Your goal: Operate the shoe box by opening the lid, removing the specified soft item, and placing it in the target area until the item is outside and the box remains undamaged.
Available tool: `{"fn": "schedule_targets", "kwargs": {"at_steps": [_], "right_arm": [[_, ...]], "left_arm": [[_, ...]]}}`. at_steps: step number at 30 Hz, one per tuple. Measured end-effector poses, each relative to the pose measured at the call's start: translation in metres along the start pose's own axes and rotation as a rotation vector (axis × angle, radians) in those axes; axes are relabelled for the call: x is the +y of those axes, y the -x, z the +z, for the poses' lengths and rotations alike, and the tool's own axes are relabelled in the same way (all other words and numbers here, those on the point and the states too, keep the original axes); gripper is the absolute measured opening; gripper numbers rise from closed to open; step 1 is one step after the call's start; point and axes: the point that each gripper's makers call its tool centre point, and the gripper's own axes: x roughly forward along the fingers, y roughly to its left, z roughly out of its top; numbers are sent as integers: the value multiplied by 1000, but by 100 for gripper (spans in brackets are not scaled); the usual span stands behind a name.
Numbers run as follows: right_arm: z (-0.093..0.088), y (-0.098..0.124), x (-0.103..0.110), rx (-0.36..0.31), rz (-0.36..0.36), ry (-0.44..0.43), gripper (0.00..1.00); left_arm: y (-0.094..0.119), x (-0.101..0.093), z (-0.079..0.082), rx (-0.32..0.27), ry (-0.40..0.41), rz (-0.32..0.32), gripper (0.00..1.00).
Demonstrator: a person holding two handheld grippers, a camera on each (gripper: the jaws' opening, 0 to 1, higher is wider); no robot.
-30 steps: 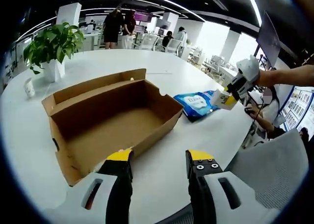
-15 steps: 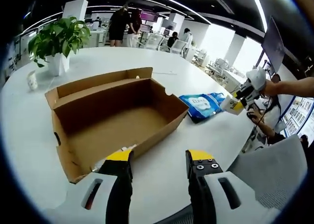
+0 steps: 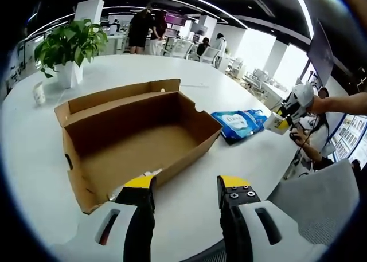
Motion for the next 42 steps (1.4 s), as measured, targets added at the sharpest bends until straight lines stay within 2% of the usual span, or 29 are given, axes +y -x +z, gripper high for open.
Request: {"fn": "schedule_targets", "kwargs": {"at_steps": [7,23,42], "right_arm": [[-4,6,-18,2,-14,-4,17],[10,17,-48,10,-26,53,17],[41,9,-90,17,-28,113,17]], "left_arm": [[2,6,3,-12,14,20,43],[7,14,4,-24,38,44,43],[10,30,5,-36,68,84,43]]}}
